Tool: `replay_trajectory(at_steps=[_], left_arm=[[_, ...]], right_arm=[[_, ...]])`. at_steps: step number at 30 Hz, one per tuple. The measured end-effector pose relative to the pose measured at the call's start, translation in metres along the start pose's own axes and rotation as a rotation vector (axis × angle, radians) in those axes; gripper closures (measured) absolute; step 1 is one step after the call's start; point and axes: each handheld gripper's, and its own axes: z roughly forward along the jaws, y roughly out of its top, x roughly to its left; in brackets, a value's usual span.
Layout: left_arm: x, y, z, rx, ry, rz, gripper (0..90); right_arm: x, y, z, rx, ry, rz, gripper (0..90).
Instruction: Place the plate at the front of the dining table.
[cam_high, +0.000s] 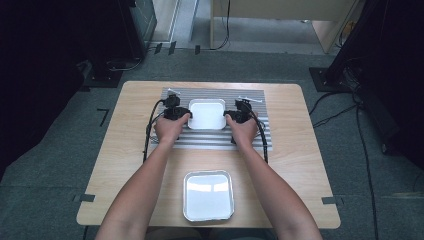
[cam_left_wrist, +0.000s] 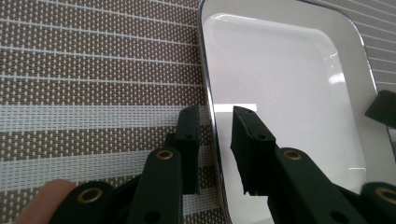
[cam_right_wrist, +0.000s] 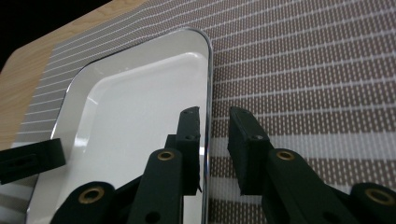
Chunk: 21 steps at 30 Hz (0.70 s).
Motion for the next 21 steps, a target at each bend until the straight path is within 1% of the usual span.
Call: replay_trajectory(at_steps=[3, 5, 6, 8, 9, 15, 19, 21], left_arm=[[-0.003, -0.002, 0.000, 0.013, -0.007, 0.004, 74.6], [-0.007, -0.003, -0.001, 0.015, 0.007, 0.021, 75.0], [-0.008, -0.004, -0.001, 0.018, 0.014, 0.025, 75.6], [-0.009, -0.005, 0.000, 0.017, 0.021, 0.029, 76.9], [-0.009, -0.005, 0.000, 0.016, 0.019, 0.028, 77.2], [-0.014, -0.006, 0.001, 0.014, 0.007, 0.031, 76.7], [-0.018, -0.006, 0.000, 0.012, -0.008, 0.036, 73.9], [-0.019, -0.005, 0.000, 0.007, -0.014, 0.032, 71.9]], right_arm=[[-0.002, -0.005, -0.002, 0.035, 0.017, 0.011, 79.7], [-0.001, -0.008, -0.002, 0.046, 0.027, 0.011, 81.6], [0.001, -0.010, -0.003, 0.051, 0.025, 0.012, 82.0], [0.002, -0.013, -0.006, 0.045, 0.012, 0.012, 83.7], [0.002, -0.015, -0.008, 0.050, 0.007, 0.025, 85.0], [-0.001, -0.019, -0.013, 0.039, -0.004, 0.022, 84.9], [-0.005, -0.016, -0.013, 0.024, -0.013, 0.025, 84.9], [-0.006, -0.015, -0.014, 0.018, -0.011, 0.027, 84.5]])
